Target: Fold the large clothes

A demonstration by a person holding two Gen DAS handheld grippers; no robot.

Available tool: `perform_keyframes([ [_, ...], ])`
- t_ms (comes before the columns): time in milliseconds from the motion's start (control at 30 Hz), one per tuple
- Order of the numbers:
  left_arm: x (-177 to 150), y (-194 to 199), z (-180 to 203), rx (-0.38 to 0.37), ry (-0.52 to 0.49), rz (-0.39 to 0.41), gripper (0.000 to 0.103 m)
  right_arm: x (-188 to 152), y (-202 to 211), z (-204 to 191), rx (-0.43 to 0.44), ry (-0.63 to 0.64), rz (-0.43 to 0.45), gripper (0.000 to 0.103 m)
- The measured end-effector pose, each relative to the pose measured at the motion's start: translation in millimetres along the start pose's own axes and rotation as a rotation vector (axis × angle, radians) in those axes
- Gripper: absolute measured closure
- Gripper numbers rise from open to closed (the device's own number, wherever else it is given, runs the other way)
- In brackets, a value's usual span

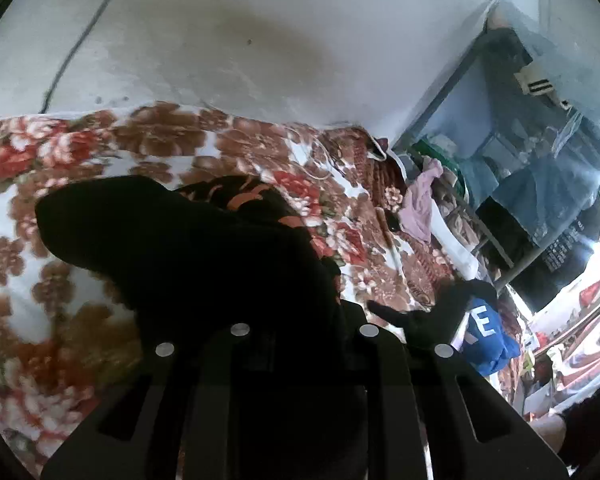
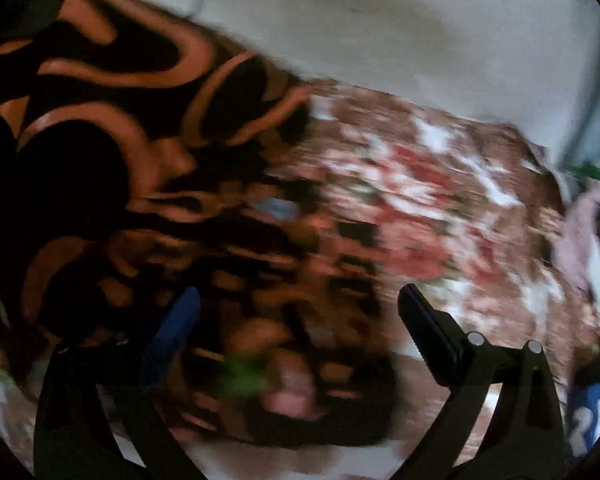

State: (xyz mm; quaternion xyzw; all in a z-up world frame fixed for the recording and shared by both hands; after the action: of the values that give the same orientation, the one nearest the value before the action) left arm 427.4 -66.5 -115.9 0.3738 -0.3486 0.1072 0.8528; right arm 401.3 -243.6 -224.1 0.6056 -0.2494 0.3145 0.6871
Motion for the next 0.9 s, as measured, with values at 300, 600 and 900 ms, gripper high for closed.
perform_keyframes([
  [300,-26.8,-123.7,70.2,0.095,-0.113,-0.164,0.086,-37.7,-17.4,85.4,-0.051,-0.108,-0.079,0.005],
  [600,-82.6,-207.3,70.1,0.217,-0.144,-0.3,0.085,-42.4,-14.4,145.1,-0.083,-0.186,-0.076,0.005],
  [900,-110.5,-261.4,78.9,0.394,-0.322,-0.378,0.082,-25.5,17.5,164.9,-0.086,-0.184,-0.036,0.005],
])
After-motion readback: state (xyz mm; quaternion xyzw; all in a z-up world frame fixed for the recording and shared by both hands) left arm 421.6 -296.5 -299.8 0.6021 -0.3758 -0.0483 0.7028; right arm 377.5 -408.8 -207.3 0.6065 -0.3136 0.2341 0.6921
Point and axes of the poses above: each gripper's, at about its wrist camera, not at the fingertips, and y roughly against the way its jaws point, z to its right, x to its top, the point moved 3 cm from there along -y, roughly the way its jaws point, and after that the axes turned 2 degrees about z, right-handed, at the moved point
